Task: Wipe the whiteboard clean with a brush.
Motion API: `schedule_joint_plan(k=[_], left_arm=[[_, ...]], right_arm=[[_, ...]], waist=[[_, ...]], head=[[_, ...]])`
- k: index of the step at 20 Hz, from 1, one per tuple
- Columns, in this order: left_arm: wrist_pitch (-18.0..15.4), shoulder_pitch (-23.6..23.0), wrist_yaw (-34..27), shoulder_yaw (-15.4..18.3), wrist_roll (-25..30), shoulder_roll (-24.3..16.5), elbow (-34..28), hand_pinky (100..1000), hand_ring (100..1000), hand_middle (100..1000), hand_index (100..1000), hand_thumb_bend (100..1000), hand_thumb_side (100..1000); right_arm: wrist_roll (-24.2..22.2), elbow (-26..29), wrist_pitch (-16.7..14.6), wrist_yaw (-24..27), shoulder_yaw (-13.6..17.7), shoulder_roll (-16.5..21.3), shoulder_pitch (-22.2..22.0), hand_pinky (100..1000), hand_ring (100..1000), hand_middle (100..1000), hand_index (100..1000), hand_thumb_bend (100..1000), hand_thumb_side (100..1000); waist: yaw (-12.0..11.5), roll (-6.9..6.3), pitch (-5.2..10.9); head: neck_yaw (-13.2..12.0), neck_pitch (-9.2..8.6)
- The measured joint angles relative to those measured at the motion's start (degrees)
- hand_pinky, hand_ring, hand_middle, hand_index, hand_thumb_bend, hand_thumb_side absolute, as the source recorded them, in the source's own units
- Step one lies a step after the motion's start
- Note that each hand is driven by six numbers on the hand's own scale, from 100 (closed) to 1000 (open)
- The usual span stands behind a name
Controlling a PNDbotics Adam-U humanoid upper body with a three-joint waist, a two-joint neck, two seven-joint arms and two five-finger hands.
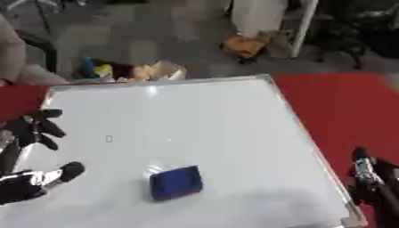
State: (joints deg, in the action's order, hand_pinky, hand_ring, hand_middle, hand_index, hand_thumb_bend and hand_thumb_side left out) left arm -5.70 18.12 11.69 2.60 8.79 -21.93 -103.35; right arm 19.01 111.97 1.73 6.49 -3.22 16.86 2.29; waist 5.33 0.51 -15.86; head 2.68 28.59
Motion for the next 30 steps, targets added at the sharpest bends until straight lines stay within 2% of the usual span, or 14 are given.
schedule_joint_plan(k=[10,16,21,30], left_arm=[[0.00,0.13,0.24,-0.30,0.30,-0.26,0.00,515,628,523,815,806,462],[0.24,1.82,1.01,-1.86,1.19,-0.90,0.03,521,628,521,814,814,465],[0.95,4.86,3.61,-4.76,3.05,-2.44,1.09,535,631,531,819,843,489],[3.97,12.36,12.24,-13.17,6.66,-4.36,5.55,564,637,549,828,849,512]], right_arm=[[-0.01,0.00,0.01,0.00,0.00,0.00,0.00,100,100,100,387,100,566],[-0.01,0.00,0.02,0.00,-0.01,0.01,0.01,100,100,100,387,100,566],[-0.02,0.00,0.04,0.00,-0.02,0.01,0.02,100,100,100,387,100,566],[-0.24,0.01,0.24,0.16,-0.35,0.05,0.18,100,100,100,387,100,566]], waist=[[0.00,0.00,0.03],[0.23,-0.03,0.03],[0.68,-0.06,0.05],[1.23,0.03,0.19]], head=[[-0.01,0.00],[-0.03,0.00],[-0.12,0.00],[-0.38,-0.05]])
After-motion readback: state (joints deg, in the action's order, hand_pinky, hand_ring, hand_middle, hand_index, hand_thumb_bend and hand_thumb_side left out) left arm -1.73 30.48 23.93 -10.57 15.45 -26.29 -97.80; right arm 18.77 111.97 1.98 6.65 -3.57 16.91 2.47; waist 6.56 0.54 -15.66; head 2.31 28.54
